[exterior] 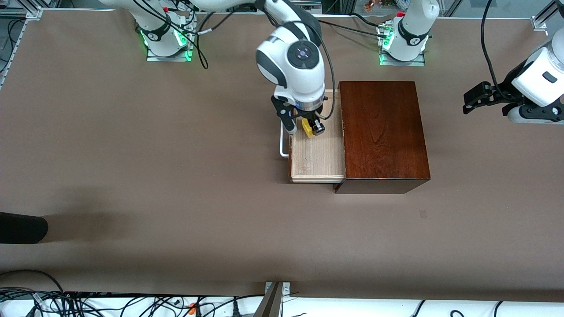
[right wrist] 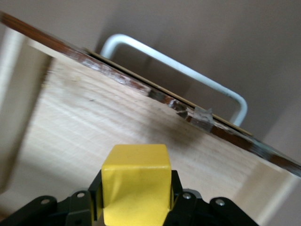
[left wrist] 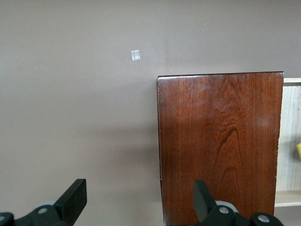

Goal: Open drawer, take yellow block, close drawer
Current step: 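Lift the block out with the right gripper while the left gripper approaches the drawer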

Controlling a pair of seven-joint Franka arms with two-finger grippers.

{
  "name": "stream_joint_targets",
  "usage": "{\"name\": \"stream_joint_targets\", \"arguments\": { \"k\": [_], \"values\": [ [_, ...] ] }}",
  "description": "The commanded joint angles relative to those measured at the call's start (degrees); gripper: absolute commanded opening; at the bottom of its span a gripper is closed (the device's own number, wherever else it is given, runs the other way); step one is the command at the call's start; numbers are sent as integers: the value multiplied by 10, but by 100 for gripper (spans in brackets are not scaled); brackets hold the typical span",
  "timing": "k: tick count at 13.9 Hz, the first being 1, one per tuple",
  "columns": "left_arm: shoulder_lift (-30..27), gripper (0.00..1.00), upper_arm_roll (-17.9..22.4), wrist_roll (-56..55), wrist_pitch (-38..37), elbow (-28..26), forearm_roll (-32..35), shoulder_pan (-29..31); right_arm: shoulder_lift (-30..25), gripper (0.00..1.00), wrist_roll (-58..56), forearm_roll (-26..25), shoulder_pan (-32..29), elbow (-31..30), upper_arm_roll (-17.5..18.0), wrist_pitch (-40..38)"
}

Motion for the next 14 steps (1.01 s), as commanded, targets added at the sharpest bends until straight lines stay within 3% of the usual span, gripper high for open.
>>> {"name": "stream_joint_targets", "arguments": {
  "k": [1,6,8,11,14],
  "values": [
    [-4,100,0,12,4,-4,-15,6,-61,13,-82,30,-40,-7,4,-65],
    [-2,100,-14,11,4,-2,-11,-6,-98,13,-314,31,-127,-13,-2,-162],
    [11,100,-42,13,3,-1,-12,-9,-105,13,-440,31,-171,-18,-2,-194],
    [20,100,-96,13,2,-1,-12,-9,-130,13,-627,32,-237,-73,-8,-201],
    [33,100,-147,10,7,1,-15,-12,-135,13,-811,32,-281,-117,-44,-206]
  ]
}}
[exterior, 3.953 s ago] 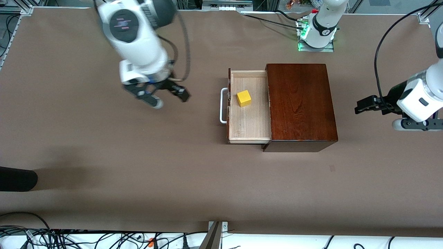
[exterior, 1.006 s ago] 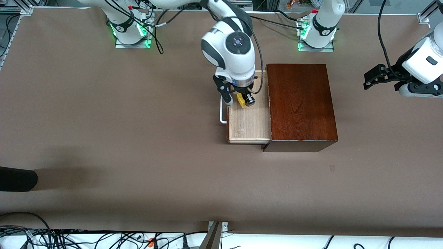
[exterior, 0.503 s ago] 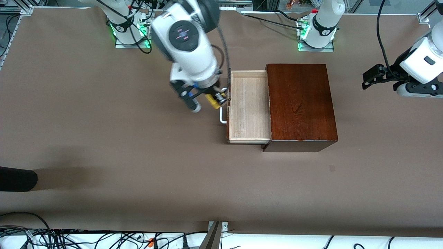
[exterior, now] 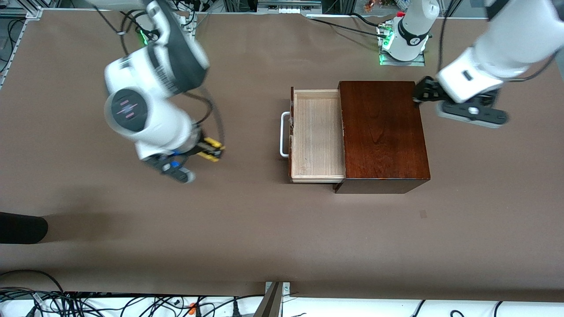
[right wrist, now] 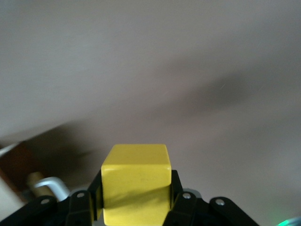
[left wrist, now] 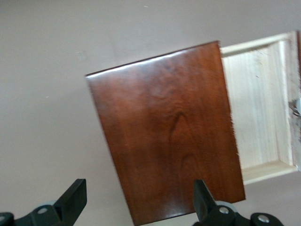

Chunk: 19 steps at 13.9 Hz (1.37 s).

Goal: Open drawer, take yellow block, close drawer
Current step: 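Lift the block out with the right gripper while the left gripper approaches the drawer, then lower the block onto the table while the left gripper pushes the drawer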

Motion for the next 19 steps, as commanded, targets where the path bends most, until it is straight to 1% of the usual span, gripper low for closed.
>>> {"name": "stream_joint_targets", "arguments": {
  "k": [1,3,4,6,8,10,11,13,14,15,16,17,18,19],
  "values": [
    [16,100,-47,16,6,5,-17,-3,-29,14,-180,9,-27,-76,-35,6],
    [34,100,-103,18,8,16,-19,-10,-23,15,-302,10,-38,-116,-78,33],
    [52,100,-134,25,16,27,-17,-18,-23,15,-345,9,-48,-142,-86,59],
    [84,100,-181,53,51,43,-11,-27,-23,17,-405,6,-64,-198,-90,105],
    [106,100,-194,119,101,43,-5,-54,-26,17,-435,4,-70,-262,-93,168],
    [139,100,-194,234,141,43,-4,-91,-28,17,-451,0,-71,-326,-97,250],
    [150,100,-194,268,163,43,-3,-109,-26,17,-470,1,-71,-348,-97,287],
    [185,100,-195,328,182,50,25,-137,-20,18,-474,1,-71,-385,-96,349],
    [207,100,-195,373,185,64,40,-152,-15,18,-480,0,-70,-395,-96,369],
    [228,100,-193,411,185,78,56,-173,-13,22,-482,0,-68,-400,-96,379],
    [247,100,-193,434,187,84,76,-187,-9,47,-480,1,-67,-400,-96,380],
    [264,100,-193,457,197,91,101,-199,-9,78,-477,3,-68,-400,-96,380],
    [282,100,-193,489,219,93,124,-204,-8,100,-473,4,-68,-400,-96,377],
    [301,100,-193,509,236,93,132,-204,-9,100,-472,4,-68,-398,-96,375]
  ]
}}
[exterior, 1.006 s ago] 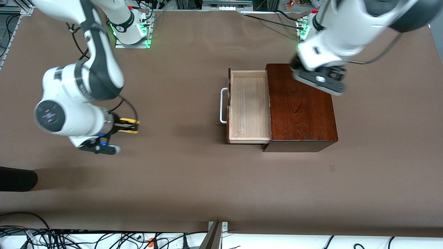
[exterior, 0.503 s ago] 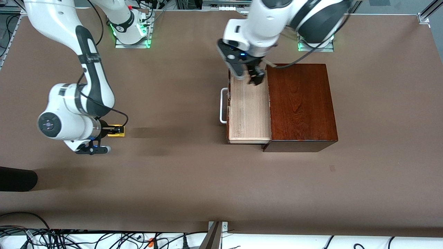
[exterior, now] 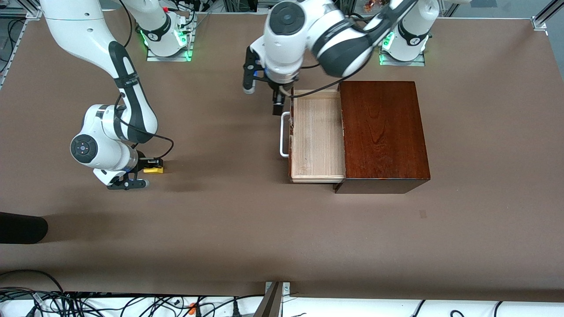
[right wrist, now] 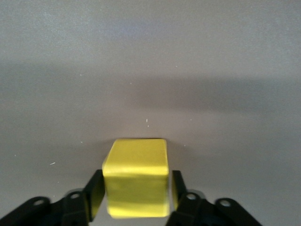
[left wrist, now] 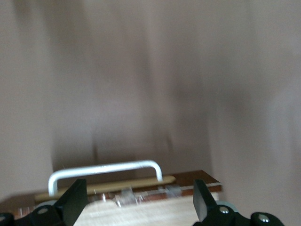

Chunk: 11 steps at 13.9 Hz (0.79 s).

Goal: Open drawer, take yellow block, close drawer
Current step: 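Lower the block onto the table while the left gripper pushes the drawer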

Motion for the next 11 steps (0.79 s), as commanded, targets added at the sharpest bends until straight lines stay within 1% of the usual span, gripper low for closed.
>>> {"name": "stream_joint_targets", "arguments": {
  "k": [1,3,4,5,6,8,11],
  "values": [
    [62,100,4,57,21,37,31,-13,-12,100,-2,3,2,-4,-1,0],
    [85,100,6,53,23,37,57,-19,-26,100,-2,5,2,15,-1,-36],
    [95,100,6,50,24,37,76,-20,-33,100,-4,6,2,39,-2,-69],
    [105,100,6,42,24,37,82,-20,-37,100,-4,7,-1,69,-3,-114],
    [109,100,8,33,24,36,85,-20,-38,100,-4,7,-2,106,-14,-163],
    [111,100,13,31,23,36,114,-19,-37,100,-11,6,-2,190,-35,-262],
    [108,100,18,30,17,31,120,-12,-38,100,-15,2,-2,283,-68,-362]
  ]
}}
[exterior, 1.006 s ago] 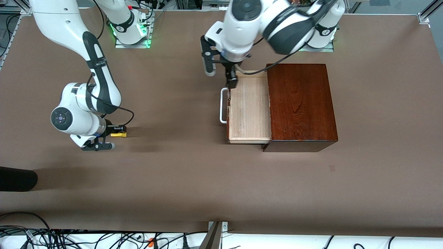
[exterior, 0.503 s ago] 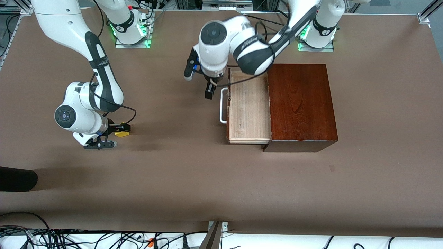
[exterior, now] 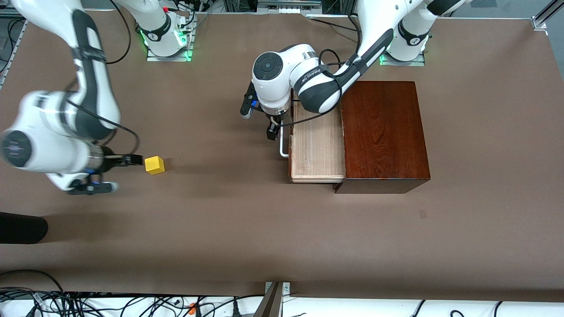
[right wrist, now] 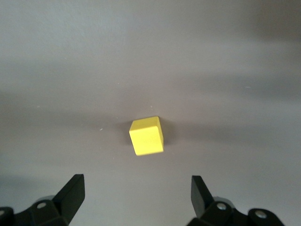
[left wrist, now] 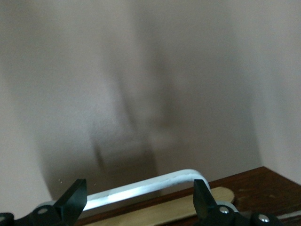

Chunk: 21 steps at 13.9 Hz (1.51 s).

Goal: Open drawer, take yellow block, close drawer
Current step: 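Open and raise the right gripper while the left gripper pushes the drawer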

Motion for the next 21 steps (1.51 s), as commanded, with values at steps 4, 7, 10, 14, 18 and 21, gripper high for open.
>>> {"name": "stream_joint_targets", "arguments": {
  "k": [4,7,10,14,18,21],
  "values": [
    [2,100,19,-6,-36,12,15,-4,-28,100,-12,1,-3,143,-47,-171],
    [-4,100,21,-15,-72,13,15,-1,-64,100,-14,-2,1,141,-59,-189],
    [-12,100,27,-20,-103,12,20,0,-89,100,-11,-21,-19,127,-38,-186],
    [-28,100,28,-24,-116,-6,23,16,-163,100,2,-94,-158,47,140,-147],
    [-35,100,28,-25,-124,-8,23,22,-238,100,6,-96,-191,-76,166,-53],
    [-39,100,27,-24,-151,-9,41,42,-252,100,2,-96,-225,-77,188,-62]
  ]
}}
